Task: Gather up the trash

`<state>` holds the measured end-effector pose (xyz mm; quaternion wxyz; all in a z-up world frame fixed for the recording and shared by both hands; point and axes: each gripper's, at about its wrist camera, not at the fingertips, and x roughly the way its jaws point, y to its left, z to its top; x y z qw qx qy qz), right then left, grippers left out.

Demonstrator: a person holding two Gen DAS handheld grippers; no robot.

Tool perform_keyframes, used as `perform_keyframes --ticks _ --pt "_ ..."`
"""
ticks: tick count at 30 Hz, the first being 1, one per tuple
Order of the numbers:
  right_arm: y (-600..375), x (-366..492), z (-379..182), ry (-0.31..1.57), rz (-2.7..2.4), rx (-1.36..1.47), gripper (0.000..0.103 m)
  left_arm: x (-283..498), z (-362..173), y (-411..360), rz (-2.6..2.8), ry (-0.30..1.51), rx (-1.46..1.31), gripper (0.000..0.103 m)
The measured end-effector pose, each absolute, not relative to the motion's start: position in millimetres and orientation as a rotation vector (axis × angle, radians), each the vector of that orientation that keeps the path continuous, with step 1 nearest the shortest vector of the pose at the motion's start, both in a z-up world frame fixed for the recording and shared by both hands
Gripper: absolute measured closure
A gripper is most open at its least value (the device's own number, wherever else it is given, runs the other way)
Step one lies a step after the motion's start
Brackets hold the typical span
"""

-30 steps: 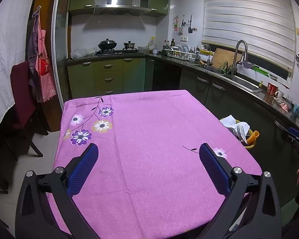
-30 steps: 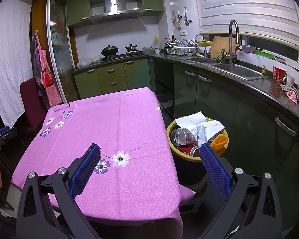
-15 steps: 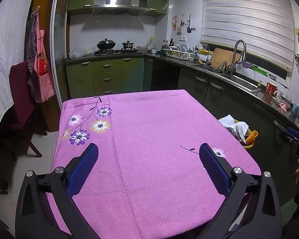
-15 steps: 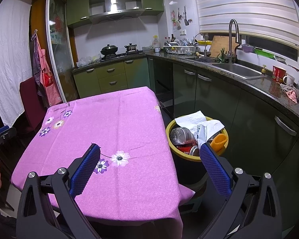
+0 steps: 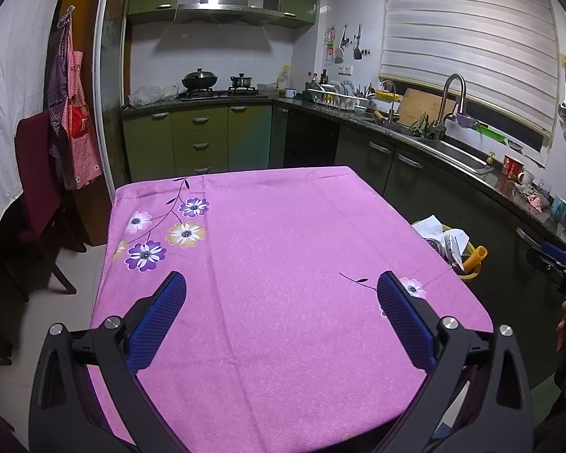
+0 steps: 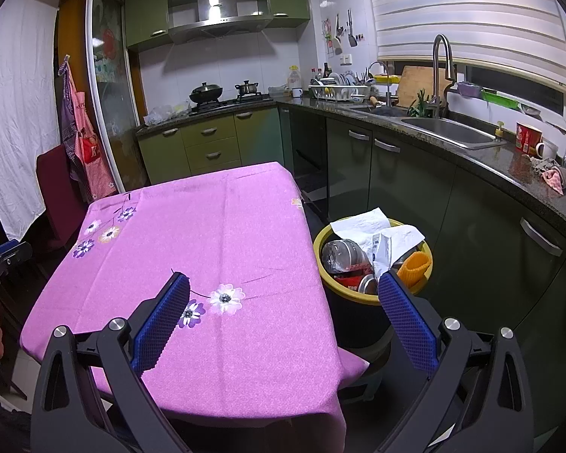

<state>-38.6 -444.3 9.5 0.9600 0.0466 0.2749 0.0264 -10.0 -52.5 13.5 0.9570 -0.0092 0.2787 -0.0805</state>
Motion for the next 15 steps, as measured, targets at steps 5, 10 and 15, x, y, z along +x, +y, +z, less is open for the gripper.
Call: perform_keyframes --ticks 5,10,15 --pt "-445 -38 9 0.558 0.053 0.095 0.005 -10 12 -51 -0.164 0.569 -0.012 0.006" --pt "-445 -37 8 0.563 0.052 0.096 0.005 -6 10 -50 -0.163 0.588 -0.011 0.006" --pt "-445 -30 4 0.580 0.058 0.092 0.005 5 8 -42 -0.160 0.599 -0.033 0.006"
